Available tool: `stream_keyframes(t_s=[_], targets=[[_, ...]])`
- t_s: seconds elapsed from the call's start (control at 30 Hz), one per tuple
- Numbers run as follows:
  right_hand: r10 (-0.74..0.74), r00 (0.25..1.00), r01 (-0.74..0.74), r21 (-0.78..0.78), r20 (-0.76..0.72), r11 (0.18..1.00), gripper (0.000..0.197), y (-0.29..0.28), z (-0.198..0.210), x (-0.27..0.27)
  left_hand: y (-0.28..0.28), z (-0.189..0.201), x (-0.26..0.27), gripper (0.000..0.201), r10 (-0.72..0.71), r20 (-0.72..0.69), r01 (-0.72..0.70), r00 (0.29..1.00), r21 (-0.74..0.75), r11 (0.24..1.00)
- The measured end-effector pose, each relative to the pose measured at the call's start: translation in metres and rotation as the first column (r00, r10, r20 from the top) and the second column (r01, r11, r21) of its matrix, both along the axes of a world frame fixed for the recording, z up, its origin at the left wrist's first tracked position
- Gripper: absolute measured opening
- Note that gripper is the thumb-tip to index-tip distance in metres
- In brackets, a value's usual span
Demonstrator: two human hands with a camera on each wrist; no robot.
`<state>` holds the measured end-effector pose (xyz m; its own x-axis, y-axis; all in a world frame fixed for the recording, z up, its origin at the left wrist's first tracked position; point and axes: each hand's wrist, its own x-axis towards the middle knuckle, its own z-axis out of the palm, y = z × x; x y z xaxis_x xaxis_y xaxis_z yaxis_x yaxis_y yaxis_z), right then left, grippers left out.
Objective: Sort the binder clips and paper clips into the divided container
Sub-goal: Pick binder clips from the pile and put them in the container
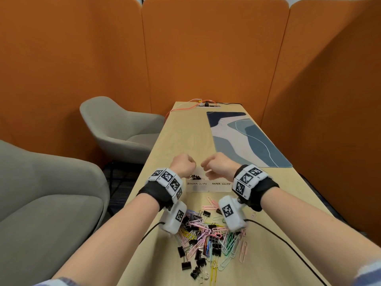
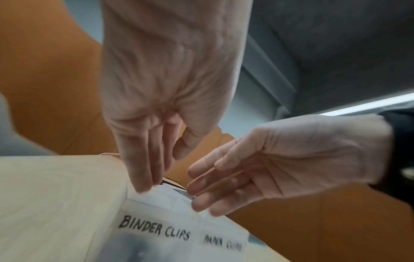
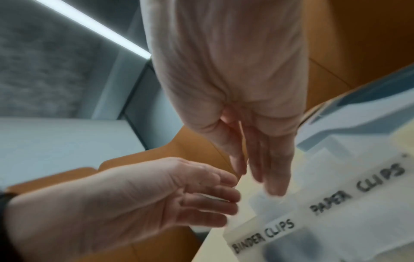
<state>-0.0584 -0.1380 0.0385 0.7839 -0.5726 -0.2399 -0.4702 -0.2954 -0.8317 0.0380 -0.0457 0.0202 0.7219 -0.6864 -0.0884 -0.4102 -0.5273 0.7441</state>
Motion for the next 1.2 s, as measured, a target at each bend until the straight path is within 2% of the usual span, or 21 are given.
stream_keyframes(t_s=[0.07, 0.1, 0.17, 0.27, 0.33, 0.47, 0.57, 0.7, 0.93, 1.03, 1.2], targets=[[0.113, 0.993, -0.116, -0.086, -0.041, 0.99, 0.028, 0.005, 0.0, -0.019, 0.011, 0.0, -0.011, 0.02, -0.026, 0.191, 0.027, 0.981, -0.001, 1.0], [0.179, 0.978, -0.194, -0.149, -0.111, 0.97, 0.024, 0.007, -0.001, -0.029, 0.017, 0.0, -0.018, 0.017, -0.065, 0.246, 0.065, 0.967, 0.009, 0.998], [0.279, 0.911, -0.367, -0.291, -0.304, 0.883, 0.019, 0.01, -0.008, -0.047, 0.028, -0.003, -0.032, 0.013, -0.213, 0.247, 0.195, 0.945, 0.095, 0.976], [0.28, 0.829, -0.516, -0.469, -0.484, 0.716, 0.016, 0.017, -0.024, -0.062, 0.035, -0.013, -0.048, 0.012, -0.451, 0.218, 0.374, 0.866, 0.317, 0.871], [0.252, 0.822, -0.533, -0.532, -0.511, 0.658, 0.014, 0.02, -0.038, -0.067, 0.033, -0.02, -0.056, 0.019, -0.514, 0.222, 0.403, 0.829, 0.401, 0.823], [0.258, 0.842, -0.523, -0.598, -0.474, 0.608, 0.017, 0.023, -0.055, -0.07, 0.028, -0.031, -0.064, 0.038, -0.581, 0.273, 0.395, 0.767, 0.513, 0.762], [0.293, 0.842, -0.534, -0.624, -0.453, 0.57, 0.027, 0.023, -0.057, -0.073, 0.024, -0.04, -0.063, 0.036, -0.584, 0.3, 0.384, 0.754, 0.52, 0.763], [0.342, 0.837, -0.545, -0.59, -0.428, 0.596, 0.029, 0.021, -0.055, -0.077, 0.023, -0.043, -0.062, 0.036, -0.557, 0.321, 0.357, 0.766, 0.509, 0.783], [0.36, 0.825, -0.56, -0.544, -0.435, 0.625, 0.024, 0.019, -0.053, -0.076, 0.022, -0.048, -0.063, 0.033, -0.581, 0.353, 0.358, 0.733, 0.525, 0.772], [0.366, 0.844, -0.531, -0.517, -0.392, 0.671, 0.024, 0.017, -0.045, -0.079, 0.022, -0.05, -0.062, 0.025, -0.589, 0.367, 0.367, 0.72, 0.519, 0.772], [0.323, 0.891, -0.449, -0.508, -0.32, 0.735, 0.033, 0.01, -0.043, -0.084, 0.021, -0.05, -0.061, 0.027, -0.589, 0.341, 0.386, 0.732, 0.504, 0.772]])
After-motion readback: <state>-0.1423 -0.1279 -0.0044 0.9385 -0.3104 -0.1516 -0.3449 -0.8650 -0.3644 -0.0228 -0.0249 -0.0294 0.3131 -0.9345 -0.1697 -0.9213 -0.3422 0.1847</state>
